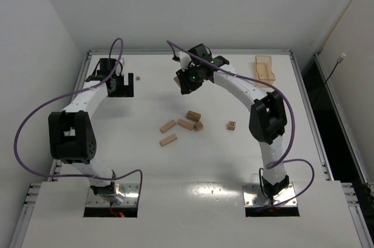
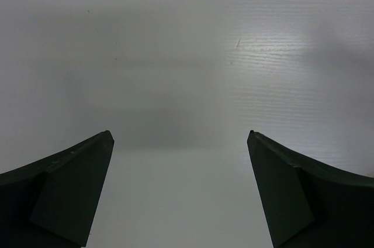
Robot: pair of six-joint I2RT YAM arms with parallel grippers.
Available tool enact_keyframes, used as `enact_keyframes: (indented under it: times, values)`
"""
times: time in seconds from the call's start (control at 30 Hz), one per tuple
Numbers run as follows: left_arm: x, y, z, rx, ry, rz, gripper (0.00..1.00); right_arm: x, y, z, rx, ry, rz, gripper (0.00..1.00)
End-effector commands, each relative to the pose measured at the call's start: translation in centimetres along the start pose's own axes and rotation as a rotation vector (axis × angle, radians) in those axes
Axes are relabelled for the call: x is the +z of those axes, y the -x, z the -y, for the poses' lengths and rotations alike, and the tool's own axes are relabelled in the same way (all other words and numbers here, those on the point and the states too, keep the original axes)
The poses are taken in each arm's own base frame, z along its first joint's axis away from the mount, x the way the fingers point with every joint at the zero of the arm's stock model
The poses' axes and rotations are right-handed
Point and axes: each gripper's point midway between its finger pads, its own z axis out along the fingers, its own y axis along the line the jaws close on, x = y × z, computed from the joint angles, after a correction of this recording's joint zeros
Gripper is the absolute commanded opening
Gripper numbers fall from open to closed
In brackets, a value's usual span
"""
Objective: Build the wood block tower
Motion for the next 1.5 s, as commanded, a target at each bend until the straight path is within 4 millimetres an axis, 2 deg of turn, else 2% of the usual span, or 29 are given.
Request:
enact_keyframes:
  times: [0.0,0.1,0.13,0.2,0.33,0.47,0.6,0.7,0.8,0.93,0.97,1.0,1.03,1.13,1.17,1.23,1.27,1.33,1.4,1.43,1.47]
  values:
    - [-0.5,2.2,-0.4,-0.019,0.007,0.064,0.99,-0.9,1.0,0.0,0.04,-0.055,0.032,0.0]
    - [-0.3,2.4,-0.4,-0.019,0.007,0.063,0.99,0.3,-0.5,3.4,0.113,-0.135,-0.006,0.0]
    - [-0.3,2.1,-0.4,-0.018,0.007,0.053,0.99,0.8,-1.0,3.7,0.13,-0.148,-0.021,0.0]
    - [-0.1,2.4,-0.4,-0.018,0.007,0.053,0.99,1.3,-2.4,5.6,0.185,-0.231,-0.051,0.0]
    - [-0.3,2.7,-0.4,-0.019,0.007,0.063,0.99,1.9,-5.1,7.2,0.302,-0.36,-0.111,0.0]
    - [0.4,2.3,-0.3,-0.017,0.007,0.043,0.99,2.7,-7.2,7.7,0.41,-0.364,-0.154,0.0]
    - [0.2,2.4,-0.4,-0.017,0.007,0.043,0.99,3.8,-10.3,6.7,0.517,-0.33,-0.219,0.0]
    - [0.5,2.2,-0.3,-0.017,0.007,0.033,0.99,3.7,-12.1,6.9,0.622,-0.344,-0.253,0.0]
    - [0.5,2.2,-0.3,-0.017,0.007,0.033,0.99,4.0,-13.8,6.7,0.64,-0.351,-0.306,0.0]
    - [0.8,2.0,-0.3,-0.016,0.007,0.024,0.99,4.6,-15.1,7.6,0.672,-0.364,-0.333,0.0]
    - [0.7,2.4,-0.2,-0.017,-0.002,0.033,0.99,4.5,-15.1,7.8,0.668,-0.35,-0.335,0.0]
    - [1.0,2.1,-0.2,-0.016,-0.002,0.024,0.99,4.8,-15.2,7.9,0.66,-0.348,-0.338,0.04]
    - [1.0,2.1,-0.2,-0.016,-0.002,0.024,0.99,4.7,-15.2,8.0,0.651,-0.346,-0.339,0.2]
    - [1.0,2.1,-0.2,-0.016,-0.002,0.024,0.99,4.8,-15.1,8.3,0.623,-0.352,-0.332,0.36]
    - [1.0,2.1,-0.2,-0.016,-0.002,0.024,0.99,4.5,-14.3,8.6,0.608,-0.36,-0.313,0.46]
    - [1.0,2.1,-0.2,-0.016,-0.002,0.024,0.99,4.0,-13.5,9.1,0.585,-0.382,-0.29,0.54]
    - [1.0,2.1,-0.2,-0.016,-0.002,0.024,0.99,3.9,-13.1,9.4,0.57,-0.389,-0.281,0.63]
    - [1.0,2.1,-0.2,-0.016,-0.002,0.024,0.99,2.8,-11.5,9.4,0.538,-0.383,-0.241,0.69]
    - [1.0,2.1,-0.2,-0.016,-0.002,0.024,0.99,1.5,-10.7,9.9,0.477,-0.405,-0.228,0.69]
    - [0.7,2.4,-0.2,-0.017,-0.002,0.033,0.99,0.0,-8.3,9.9,0.432,-0.401,-0.153,0.69]
    - [0.7,2.4,-0.2,-0.017,-0.002,0.033,0.99,-0.9,-6.9,9.4,0.376,-0.392,-0.112,0.69]
